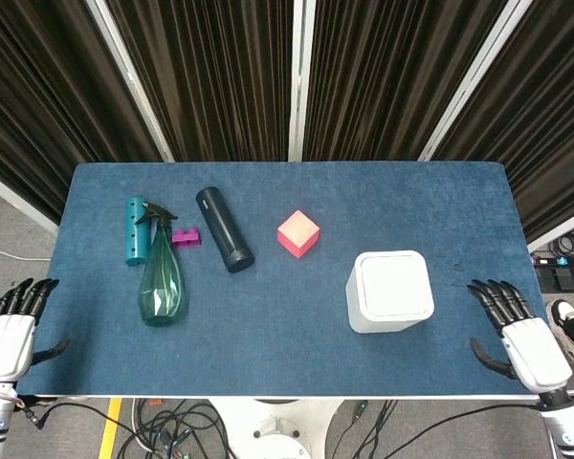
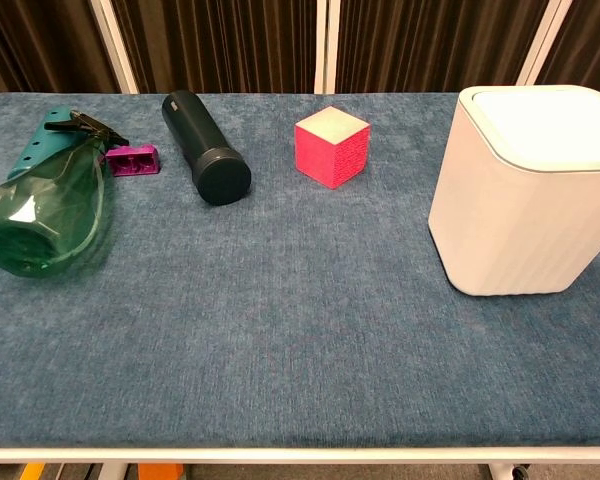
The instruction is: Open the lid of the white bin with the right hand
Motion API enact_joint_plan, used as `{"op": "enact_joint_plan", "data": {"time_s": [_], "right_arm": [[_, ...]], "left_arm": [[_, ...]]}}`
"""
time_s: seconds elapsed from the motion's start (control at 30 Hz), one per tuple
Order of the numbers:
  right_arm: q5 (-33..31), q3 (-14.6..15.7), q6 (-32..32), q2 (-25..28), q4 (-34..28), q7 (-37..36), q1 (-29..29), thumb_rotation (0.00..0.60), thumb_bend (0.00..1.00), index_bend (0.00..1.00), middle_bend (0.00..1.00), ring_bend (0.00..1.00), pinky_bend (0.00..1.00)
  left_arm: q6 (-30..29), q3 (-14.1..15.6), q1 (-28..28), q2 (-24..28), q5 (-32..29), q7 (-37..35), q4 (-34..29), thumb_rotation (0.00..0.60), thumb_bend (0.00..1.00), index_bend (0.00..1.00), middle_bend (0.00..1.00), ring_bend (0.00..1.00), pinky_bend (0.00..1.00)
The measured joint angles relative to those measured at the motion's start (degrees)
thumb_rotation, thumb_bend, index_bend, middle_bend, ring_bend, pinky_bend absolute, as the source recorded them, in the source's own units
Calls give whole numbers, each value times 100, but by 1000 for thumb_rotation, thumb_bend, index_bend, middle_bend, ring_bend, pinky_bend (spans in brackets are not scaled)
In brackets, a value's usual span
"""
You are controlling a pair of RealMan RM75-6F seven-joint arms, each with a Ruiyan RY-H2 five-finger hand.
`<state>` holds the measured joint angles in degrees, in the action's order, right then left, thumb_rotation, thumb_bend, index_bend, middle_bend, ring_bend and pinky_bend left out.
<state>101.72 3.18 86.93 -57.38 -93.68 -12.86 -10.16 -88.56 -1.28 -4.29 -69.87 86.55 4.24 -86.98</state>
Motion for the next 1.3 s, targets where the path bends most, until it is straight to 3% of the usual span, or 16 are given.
{"op": "enact_joint_plan", "data": {"time_s": [0.2,0.43,0.63,0.87,1.13,1.3], "right_arm": [[193,-96,-776,216,-467,316,-552,600,303,158,154,0,0],[-99,-283,-1898,116,-789,817,-1173,600,303,291,265,0,0],[-424,-276,-2397,-45,-856,1102,-1395,600,303,321,306,0,0],[-404,-264,-2142,-35,-875,1066,-1333,600,303,310,274,0,0],[-246,-371,-1000,-35,-730,883,-973,600,303,75,102,0,0],[-395,-391,-300,-61,-486,732,-466,600,303,1,28,0,0]], "left_arm": [[-12,-3,13,-15,39,-144,64,600,93,133,141,91,165],[-27,11,88,-50,9,-407,229,600,93,133,140,91,166],[-128,-2,125,-135,78,-560,431,600,93,133,140,91,165],[-134,-23,110,-145,137,-566,444,600,93,133,141,91,165],[-169,-61,97,-91,179,-531,368,600,92,133,140,91,165],[-161,-66,94,-76,186,-538,341,600,93,133,141,92,165]]}}
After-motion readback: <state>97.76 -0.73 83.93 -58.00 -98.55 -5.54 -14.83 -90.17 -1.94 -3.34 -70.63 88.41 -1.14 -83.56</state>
